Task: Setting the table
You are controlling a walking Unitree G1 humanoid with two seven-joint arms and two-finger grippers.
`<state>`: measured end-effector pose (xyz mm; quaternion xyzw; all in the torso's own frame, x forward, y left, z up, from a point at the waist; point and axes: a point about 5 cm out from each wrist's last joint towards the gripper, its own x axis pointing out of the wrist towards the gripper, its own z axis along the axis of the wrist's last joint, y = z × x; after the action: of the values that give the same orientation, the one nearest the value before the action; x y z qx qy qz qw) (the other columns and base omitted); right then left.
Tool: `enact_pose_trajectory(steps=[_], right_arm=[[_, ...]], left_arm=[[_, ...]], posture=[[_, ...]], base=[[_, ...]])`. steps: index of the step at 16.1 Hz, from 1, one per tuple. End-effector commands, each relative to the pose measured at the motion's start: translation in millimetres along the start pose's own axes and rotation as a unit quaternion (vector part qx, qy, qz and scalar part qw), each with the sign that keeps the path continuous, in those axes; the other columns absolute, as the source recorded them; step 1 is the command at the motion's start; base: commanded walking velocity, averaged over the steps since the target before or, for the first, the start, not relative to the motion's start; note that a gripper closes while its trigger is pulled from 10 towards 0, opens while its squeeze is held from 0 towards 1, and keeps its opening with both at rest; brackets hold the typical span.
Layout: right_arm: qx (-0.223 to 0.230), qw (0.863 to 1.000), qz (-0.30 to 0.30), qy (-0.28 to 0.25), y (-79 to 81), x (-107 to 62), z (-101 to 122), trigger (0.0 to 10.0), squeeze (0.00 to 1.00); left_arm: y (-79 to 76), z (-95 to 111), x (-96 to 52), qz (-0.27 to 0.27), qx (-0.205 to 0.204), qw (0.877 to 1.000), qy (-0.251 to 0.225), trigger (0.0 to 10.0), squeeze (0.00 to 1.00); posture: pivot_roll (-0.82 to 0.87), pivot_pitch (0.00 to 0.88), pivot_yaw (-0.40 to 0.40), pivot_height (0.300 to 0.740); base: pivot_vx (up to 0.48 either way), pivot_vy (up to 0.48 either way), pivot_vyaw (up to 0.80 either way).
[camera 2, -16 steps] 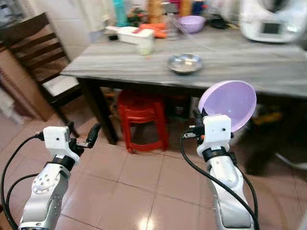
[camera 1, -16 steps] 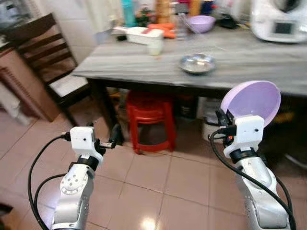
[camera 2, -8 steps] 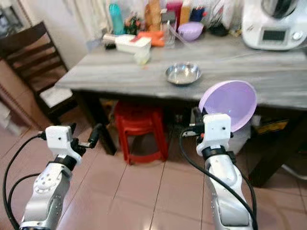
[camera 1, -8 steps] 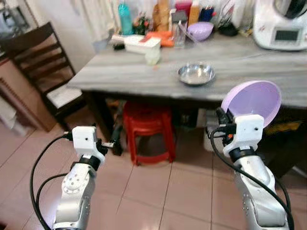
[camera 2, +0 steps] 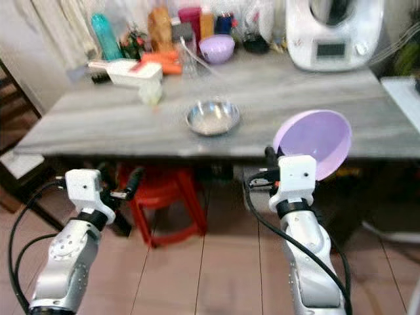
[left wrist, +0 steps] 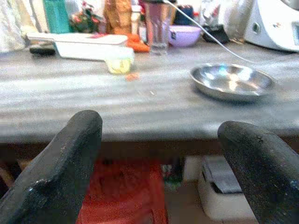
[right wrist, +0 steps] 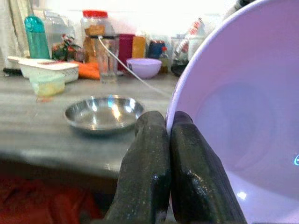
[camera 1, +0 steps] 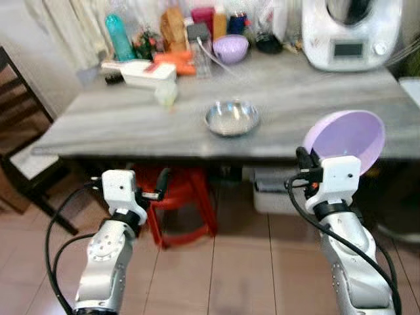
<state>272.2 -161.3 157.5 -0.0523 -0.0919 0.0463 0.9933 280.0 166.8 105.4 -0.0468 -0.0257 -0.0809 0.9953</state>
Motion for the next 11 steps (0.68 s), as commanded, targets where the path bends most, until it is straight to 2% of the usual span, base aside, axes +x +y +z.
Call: enact_pose_trajectory(steps=[1, 3, 6, 11], right_arm=[[0.004, 1.000, 0.011, -0.010, 7.9, 2.2, 4.2, 10.0, 0.00], [-0.005, 1.000, 0.017, -0.011, 9.5, 2.2, 4.2, 10.0, 0.00], [-0.002, 1.000, 0.017, -0.012, 9.5, 2.6, 4.2, 10.0, 0.00], [-0.002, 1.000, 0.019, -0.015, 10.8, 4.8, 4.9, 10.0, 0.00]], left_arm=[[10.0, -0.7, -3.2, 0.016, 0.007, 1.000, 0.006, 10.0, 0.00], [10.0, -0.7, -2.6, 0.015, 0.007, 1.000, 0.006, 10.0, 0.00], [9.7, -0.7, -2.5, 0.015, 0.007, 1.000, 0.006, 10.0, 0.00], [9.8, 0.0, -2.1, 0.015, 0.006, 1.000, 0.005, 10.0, 0.00]], posture=[[-0.13, 0.059, 0.096, 0.740], [-0.13, 0.059, 0.097, 0.740], [-0.12, 0.059, 0.096, 0.740], [-0.12, 0.059, 0.096, 0.740]], base=[[0.480, 0.000, 0.00], [0.480, 0.000, 0.28], [0.480, 0.000, 0.76], [0.480, 0.000, 0.00]])
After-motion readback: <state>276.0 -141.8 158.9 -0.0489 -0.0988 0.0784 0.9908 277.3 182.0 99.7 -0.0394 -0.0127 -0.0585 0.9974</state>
